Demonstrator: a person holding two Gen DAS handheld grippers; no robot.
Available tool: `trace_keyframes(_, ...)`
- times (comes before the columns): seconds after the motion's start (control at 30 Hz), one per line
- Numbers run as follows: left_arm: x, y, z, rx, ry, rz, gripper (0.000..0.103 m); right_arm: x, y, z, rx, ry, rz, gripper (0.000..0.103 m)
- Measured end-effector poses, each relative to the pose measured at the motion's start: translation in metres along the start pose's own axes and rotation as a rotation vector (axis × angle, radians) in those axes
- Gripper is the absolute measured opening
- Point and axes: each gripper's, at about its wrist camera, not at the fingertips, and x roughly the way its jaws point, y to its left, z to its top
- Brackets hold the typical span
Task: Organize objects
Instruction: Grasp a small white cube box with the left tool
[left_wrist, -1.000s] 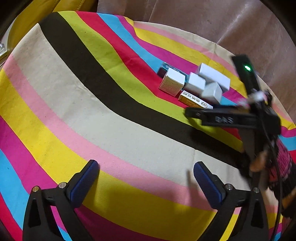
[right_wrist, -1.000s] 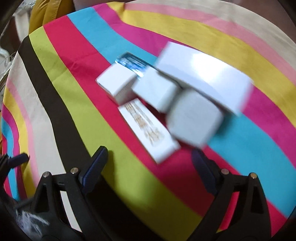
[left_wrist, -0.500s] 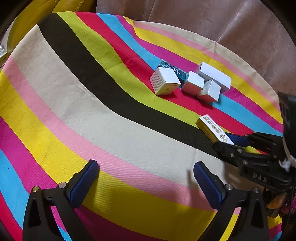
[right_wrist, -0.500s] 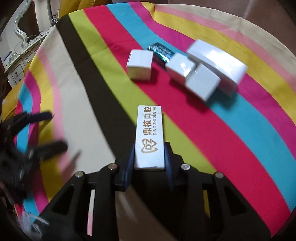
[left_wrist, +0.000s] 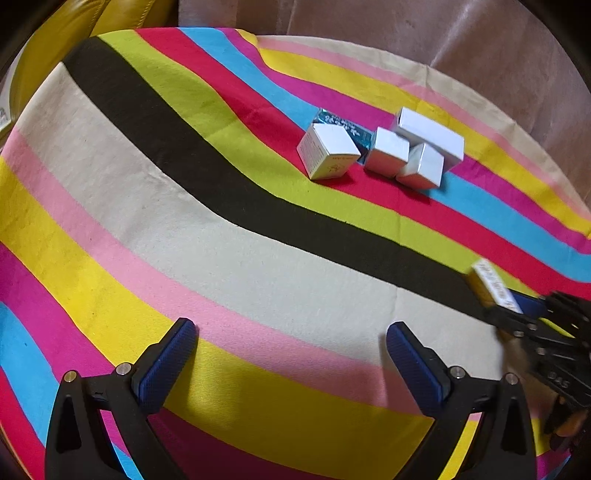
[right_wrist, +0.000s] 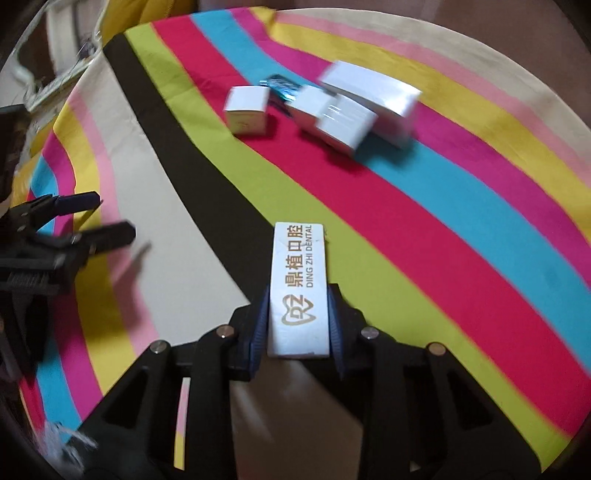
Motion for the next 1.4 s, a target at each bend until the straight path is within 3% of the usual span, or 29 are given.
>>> trace_keyframes(0.1, 0.005, -0.012, -0.001, 0.07, 0.034, 0.067, 0.103, -0.005, -0.009, -0.006, 0.032, -0.027, -0.015, 0.034)
trace_keyframes(0.23, 0.007, -0.015, 0.003, 0.088, 0.055, 0.056, 0.103, -0.001, -0.006, 0.016, 0.024, -0.023, -0.043, 0.034)
trace_keyframes(0.3, 0.014, -0.023, 0.013, 0.153, 0.066, 0.039, 0.103, -0.001, -0.004, 0.017, 0.022, -0.023, -0.048, 0.034)
trace_keyframes(0.53, 0.047, -0.061, 0.074, 0.489, -0.054, 0.143, 0.098, -0.002, -0.007, 0.014, 0.032, -0.023, -0.044, 0.035)
trace_keyframes(0.63, 0.058, -0.062, 0.096, 0.545, -0.072, 0.166, 0.092, -0.003, -0.007, 0.013, 0.033, -0.023, -0.043, 0.035)
trace_keyframes(0.8, 0.079, -0.072, 0.111, 0.714, -0.07, 0.188, 0.077, -0.004, -0.009, 0.012, 0.037, -0.024, -0.044, 0.035)
trace_keyframes(0.87, 0.089, -0.079, 0.11, 0.783, -0.027, 0.195, 0.049, -0.004, -0.011, 0.011, 0.041, -0.023, -0.042, 0.035)
trace_keyframes(0.93, 0.087, -0.081, 0.11, 0.744, -0.018, 0.148, 0.044, -0.004, -0.012, 0.011, 0.045, -0.024, -0.041, 0.035)
trace_keyframes(1.03, 0.073, -0.074, 0.106, 0.582, 0.031, -0.005, 0.043, -0.008, -0.012, 0.012, 0.046, -0.023, -0.041, 0.035)
trace_keyframes(1.13, 0.047, -0.06, 0.073, 0.362, 0.117, -0.092, 0.043, -0.011, -0.013, 0.014, 0.045, -0.021, -0.041, 0.035)
trace_keyframes(1.2, 0.032, -0.053, 0.047, 0.267, 0.175, -0.149, 0.043, -0.013, -0.012, 0.015, 0.041, -0.02, -0.046, 0.035)
trace_keyframes(1.27, 0.012, -0.052, 0.015, 0.27, 0.195, -0.151, 0.043, -0.016, -0.012, 0.015, 0.041, -0.02, -0.046, 0.035)
trace_keyframes(1.33, 0.001, -0.052, -0.003, 0.287, 0.183, -0.168, 0.043, -0.016, -0.013, 0.015, 0.04, -0.02, -0.046, 0.035)
trace_keyframes(1.4, 0.0, -0.048, -0.011, 0.297, 0.139, -0.135, 0.044, -0.016, -0.013, 0.015, 0.04, -0.02, -0.046, 0.035)
